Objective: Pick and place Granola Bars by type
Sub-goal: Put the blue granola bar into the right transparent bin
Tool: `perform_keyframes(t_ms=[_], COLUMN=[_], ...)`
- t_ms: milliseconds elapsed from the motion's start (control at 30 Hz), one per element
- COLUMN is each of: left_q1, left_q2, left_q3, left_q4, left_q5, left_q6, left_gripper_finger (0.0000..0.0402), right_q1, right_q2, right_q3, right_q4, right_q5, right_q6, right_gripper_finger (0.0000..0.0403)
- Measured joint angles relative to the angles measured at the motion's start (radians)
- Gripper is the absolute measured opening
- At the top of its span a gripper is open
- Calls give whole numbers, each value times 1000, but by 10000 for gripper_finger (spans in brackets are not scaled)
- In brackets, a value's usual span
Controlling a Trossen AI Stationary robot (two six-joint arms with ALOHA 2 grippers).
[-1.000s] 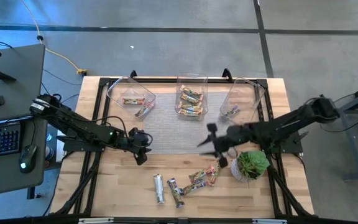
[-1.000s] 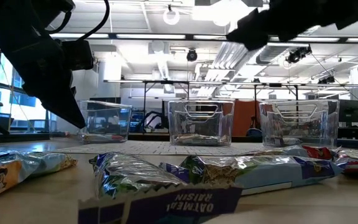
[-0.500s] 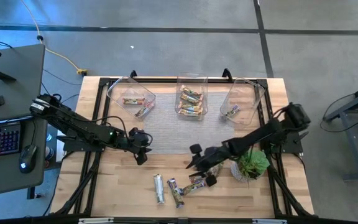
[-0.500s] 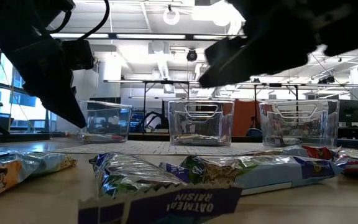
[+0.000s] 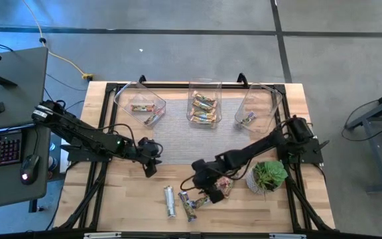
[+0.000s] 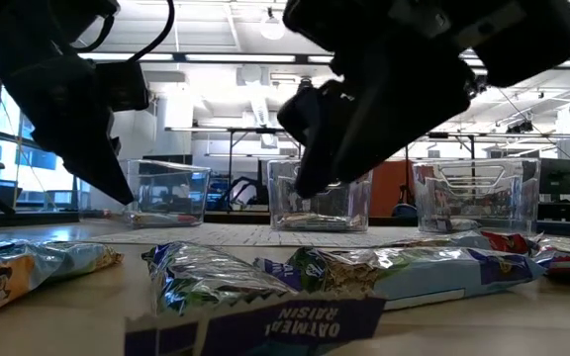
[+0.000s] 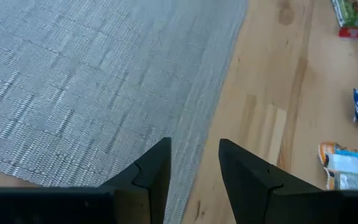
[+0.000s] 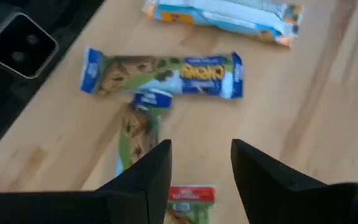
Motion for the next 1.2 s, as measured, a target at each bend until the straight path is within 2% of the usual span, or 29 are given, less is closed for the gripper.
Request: perform_keyframes(t_ms=[233, 467, 800, 1200], left_q1=[0, 0, 0, 0], left_q2=[0, 0, 0, 0], left_q3=[0, 0, 0, 0], left_q4=[-1, -2, -3, -3], left_q5=[-2, -9, 8, 8], left_q6=[47, 50, 50, 49], left_gripper_finger=[131, 131, 131, 131], right_q1=[78, 137, 142, 96], right_q2=[0, 51, 128, 52], right_q3=[1, 1, 5, -4], right_q4=[17, 16, 24, 17], right_q5=[1, 97, 114, 168], right_q6=[-36, 37, 37, -36], right_gripper_finger=[149, 149, 148, 73])
